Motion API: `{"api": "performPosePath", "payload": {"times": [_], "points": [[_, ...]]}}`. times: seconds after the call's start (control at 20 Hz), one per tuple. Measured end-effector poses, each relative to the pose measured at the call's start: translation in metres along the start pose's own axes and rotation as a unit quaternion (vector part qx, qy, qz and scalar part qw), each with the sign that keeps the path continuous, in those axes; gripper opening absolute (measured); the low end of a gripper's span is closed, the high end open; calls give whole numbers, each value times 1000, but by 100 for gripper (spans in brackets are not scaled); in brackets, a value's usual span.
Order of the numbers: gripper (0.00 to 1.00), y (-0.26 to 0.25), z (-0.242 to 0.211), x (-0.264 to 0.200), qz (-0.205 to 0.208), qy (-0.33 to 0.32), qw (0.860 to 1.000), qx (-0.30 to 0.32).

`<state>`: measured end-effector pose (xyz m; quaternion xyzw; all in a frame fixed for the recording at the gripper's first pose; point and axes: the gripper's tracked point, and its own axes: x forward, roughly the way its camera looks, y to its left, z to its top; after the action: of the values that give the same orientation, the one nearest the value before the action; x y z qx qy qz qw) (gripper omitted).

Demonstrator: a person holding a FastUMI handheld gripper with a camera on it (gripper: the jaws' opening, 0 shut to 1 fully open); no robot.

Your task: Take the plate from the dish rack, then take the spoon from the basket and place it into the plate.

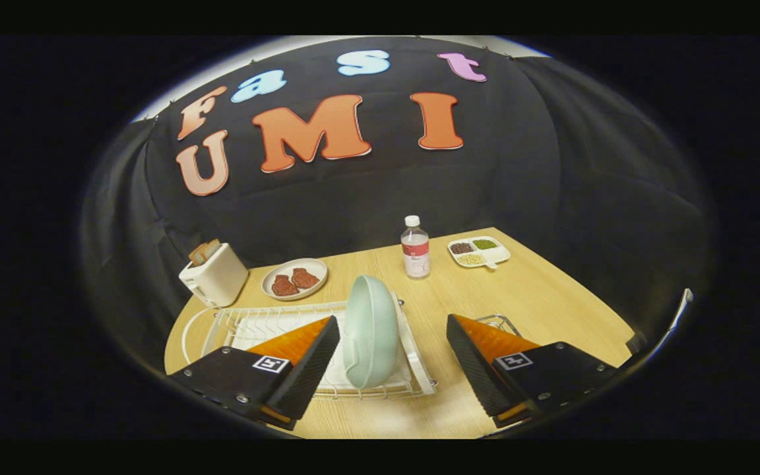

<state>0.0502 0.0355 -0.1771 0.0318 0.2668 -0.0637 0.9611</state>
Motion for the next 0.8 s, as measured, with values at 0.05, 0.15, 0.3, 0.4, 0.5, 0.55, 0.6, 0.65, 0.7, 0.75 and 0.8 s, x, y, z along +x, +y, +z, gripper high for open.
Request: {"api": "performPosePath", "payload": {"times": [0.05, 0.15, 0.3, 0.4, 0.5, 0.55, 0.6, 0.65, 0.7, 0.75, 0.8], "points": [[96, 1, 0, 7, -4, 5, 1000, 1], [91, 9, -4, 19, -3, 20, 1000, 2], [83, 21, -18, 33, 2, 49, 999, -10], [76, 28, -28, 42, 5, 68, 997, -24], [67, 33, -34, 47, 4, 82, 996, -32], [62, 33, -36, 49, -3, 87, 996, -34], [58, 31, -37, 53, -14, 91, 995, -33], [49, 30, -39, 54, -24, 100, 994, -33], [40, 28, -40, 56, -39, 105, 993, -38], [31, 29, -38, 56, -41, 109, 992, -43], [30, 31, -35, 56, -44, 106, 992, -53]]}}
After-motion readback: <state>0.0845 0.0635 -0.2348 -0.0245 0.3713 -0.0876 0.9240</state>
